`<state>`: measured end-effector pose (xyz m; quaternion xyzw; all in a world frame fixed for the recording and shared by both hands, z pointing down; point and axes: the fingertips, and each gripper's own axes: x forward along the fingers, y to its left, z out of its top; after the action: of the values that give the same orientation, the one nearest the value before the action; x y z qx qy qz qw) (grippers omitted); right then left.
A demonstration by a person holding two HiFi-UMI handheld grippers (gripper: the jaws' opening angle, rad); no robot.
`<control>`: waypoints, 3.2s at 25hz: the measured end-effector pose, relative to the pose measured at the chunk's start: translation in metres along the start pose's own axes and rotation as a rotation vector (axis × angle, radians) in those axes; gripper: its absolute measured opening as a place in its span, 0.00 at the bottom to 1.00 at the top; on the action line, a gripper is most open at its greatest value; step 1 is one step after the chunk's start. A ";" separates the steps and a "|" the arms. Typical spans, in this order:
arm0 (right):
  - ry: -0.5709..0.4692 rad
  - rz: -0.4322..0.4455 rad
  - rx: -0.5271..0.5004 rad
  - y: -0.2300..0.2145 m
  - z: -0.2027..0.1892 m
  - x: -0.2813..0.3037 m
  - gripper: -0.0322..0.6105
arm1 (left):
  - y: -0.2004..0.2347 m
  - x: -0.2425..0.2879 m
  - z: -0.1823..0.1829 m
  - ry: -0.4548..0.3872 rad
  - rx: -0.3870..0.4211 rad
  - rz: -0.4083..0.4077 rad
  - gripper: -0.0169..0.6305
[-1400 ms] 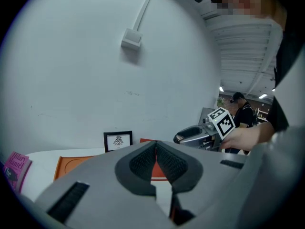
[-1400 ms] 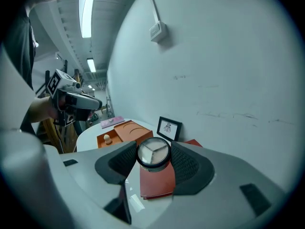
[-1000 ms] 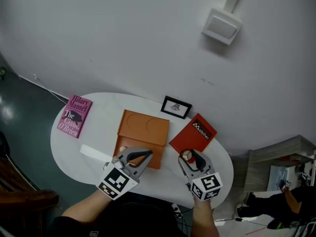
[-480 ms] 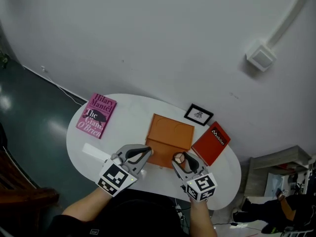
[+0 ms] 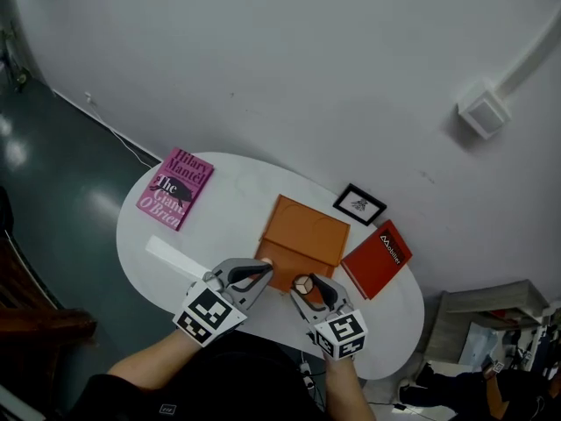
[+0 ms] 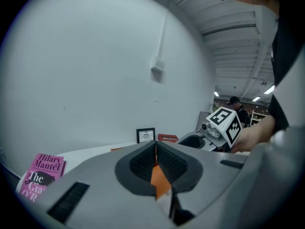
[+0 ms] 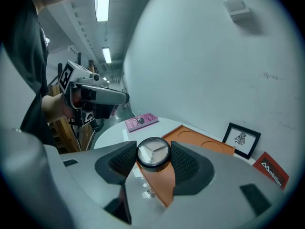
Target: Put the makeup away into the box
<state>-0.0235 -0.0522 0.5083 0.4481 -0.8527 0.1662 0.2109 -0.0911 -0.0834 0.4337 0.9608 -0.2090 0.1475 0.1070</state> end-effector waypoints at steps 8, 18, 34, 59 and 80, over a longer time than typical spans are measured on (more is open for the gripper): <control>0.066 0.008 0.036 -0.026 -0.041 0.020 0.40 | -0.002 0.018 -0.017 0.068 -0.016 0.002 0.05; 0.215 0.041 -0.004 -0.044 -0.069 0.065 0.40 | 0.010 0.021 -0.025 0.099 -0.050 0.022 0.05; 0.445 0.120 0.008 -0.029 -0.116 0.106 0.40 | 0.029 -0.014 -0.026 0.090 -0.093 0.123 0.05; 0.175 -0.112 0.114 -0.067 -0.058 0.043 0.40 | 0.040 -0.041 -0.018 0.052 -0.056 0.095 0.05; -0.526 -0.232 0.008 -0.078 0.146 -0.162 0.12 | -0.016 0.032 0.094 -0.113 0.100 0.012 0.05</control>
<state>0.0932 -0.0509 0.3077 0.5711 -0.8206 0.0225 -0.0017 -0.0338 -0.1060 0.3538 0.9705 -0.2129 0.1039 0.0458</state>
